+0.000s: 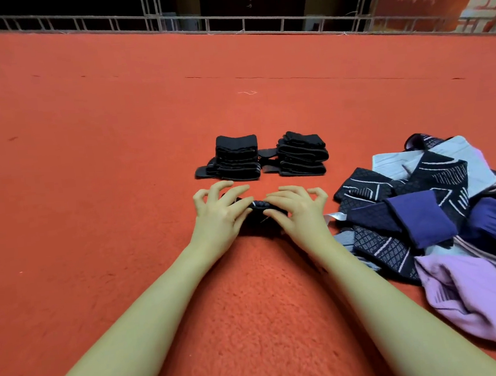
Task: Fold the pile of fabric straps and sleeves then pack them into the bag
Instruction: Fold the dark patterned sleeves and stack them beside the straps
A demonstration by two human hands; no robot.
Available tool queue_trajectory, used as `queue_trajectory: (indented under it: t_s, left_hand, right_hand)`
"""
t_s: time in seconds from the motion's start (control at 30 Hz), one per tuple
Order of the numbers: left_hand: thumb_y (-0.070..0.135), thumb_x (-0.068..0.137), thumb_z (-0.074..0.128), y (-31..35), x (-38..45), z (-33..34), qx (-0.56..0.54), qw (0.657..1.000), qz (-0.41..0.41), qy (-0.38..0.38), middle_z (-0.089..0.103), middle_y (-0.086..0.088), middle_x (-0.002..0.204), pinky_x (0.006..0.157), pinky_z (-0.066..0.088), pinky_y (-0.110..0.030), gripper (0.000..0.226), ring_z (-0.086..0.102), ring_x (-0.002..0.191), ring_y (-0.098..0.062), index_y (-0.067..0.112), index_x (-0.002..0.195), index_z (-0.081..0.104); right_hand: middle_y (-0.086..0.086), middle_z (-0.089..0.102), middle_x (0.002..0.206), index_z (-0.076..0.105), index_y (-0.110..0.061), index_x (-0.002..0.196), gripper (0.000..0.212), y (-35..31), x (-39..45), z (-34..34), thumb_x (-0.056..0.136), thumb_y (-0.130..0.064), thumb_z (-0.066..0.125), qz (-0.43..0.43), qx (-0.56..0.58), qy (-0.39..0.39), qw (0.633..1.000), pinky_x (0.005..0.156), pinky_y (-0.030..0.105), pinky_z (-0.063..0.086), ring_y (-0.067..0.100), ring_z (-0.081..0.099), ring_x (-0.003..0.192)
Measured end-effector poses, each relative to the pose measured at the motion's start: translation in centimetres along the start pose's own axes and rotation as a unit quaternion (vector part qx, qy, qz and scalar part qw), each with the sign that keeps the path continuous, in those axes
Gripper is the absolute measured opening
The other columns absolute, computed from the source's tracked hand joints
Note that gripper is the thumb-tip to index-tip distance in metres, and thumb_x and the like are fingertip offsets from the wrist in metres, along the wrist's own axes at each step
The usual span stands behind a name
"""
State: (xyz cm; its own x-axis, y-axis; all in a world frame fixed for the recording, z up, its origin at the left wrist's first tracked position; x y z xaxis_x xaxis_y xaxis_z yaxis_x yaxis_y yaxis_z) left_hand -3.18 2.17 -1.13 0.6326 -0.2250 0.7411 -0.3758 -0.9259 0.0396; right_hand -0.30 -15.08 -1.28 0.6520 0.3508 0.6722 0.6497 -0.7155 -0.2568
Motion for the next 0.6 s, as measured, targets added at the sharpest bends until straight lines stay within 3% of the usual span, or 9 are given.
queue_trajectory:
  t_s: [0.23,0.33,0.5,0.6]
  left_hand:
    - [0.022,0.086,0.062,-4.6,2.8,2.3,0.061,0.996,0.018,0.065,0.066,0.002,0.121,0.084,0.026,-0.038,0.018,0.049,0.109,-0.021,0.020,0.097,0.075]
    - [0.017,0.084,0.066,-6.6,3.3,3.7,0.079,0.995,0.012,0.067,0.066,0.000,0.121,0.085,0.029,-0.038,0.014,0.051,0.110,-0.022,0.017,0.095,0.074]
    - [0.029,0.084,0.051,-7.6,0.5,5.9,0.045,0.996,0.007,-0.082,0.071,-0.005,0.108,0.082,0.035,-0.034,0.028,0.069,0.095,-0.025,0.014,0.087,0.075]
    - [0.040,0.083,0.046,-7.0,-0.4,6.0,0.045,0.989,-0.023,-0.141,0.073,-0.003,0.102,0.082,0.043,-0.034,0.039,0.069,0.095,-0.022,0.014,0.089,0.076]
  right_hand:
    - [-0.012,0.070,0.108,0.075,-0.030,0.092,0.020,0.7,5.4,3.6,0.083,-0.037,0.060,-0.033,-0.045,0.074,0.996,0.086,0.034,0.020,0.017,0.051,0.111]
    - [-0.008,0.070,0.112,0.075,-0.028,0.093,0.018,1.2,7.2,5.7,0.083,-0.034,0.061,-0.050,-0.075,0.056,0.994,0.086,0.036,0.022,0.019,0.051,0.111]
    - [-0.003,0.071,0.108,0.076,-0.027,0.093,0.027,1.8,5.1,9.1,0.079,-0.039,0.056,-0.037,-0.043,-0.105,0.993,0.084,0.033,0.022,0.021,0.067,0.098]
    - [-0.003,0.065,0.124,0.072,-0.027,0.109,0.027,1.7,3.9,9.3,0.084,-0.033,0.061,0.009,-0.038,-0.147,0.988,0.092,0.034,0.016,0.018,0.058,0.117]
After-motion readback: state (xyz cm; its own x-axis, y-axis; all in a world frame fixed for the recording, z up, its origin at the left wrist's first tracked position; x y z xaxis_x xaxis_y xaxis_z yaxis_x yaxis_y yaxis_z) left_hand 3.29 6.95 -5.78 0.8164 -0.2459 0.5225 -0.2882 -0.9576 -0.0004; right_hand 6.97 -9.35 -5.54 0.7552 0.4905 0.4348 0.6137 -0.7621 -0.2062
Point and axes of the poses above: each hand's wrist, its own x-axis towards the middle knuckle, its own z-axis out of the palm, y = z × x, the point moved 2 cm from there along x, towards the middle knuckle
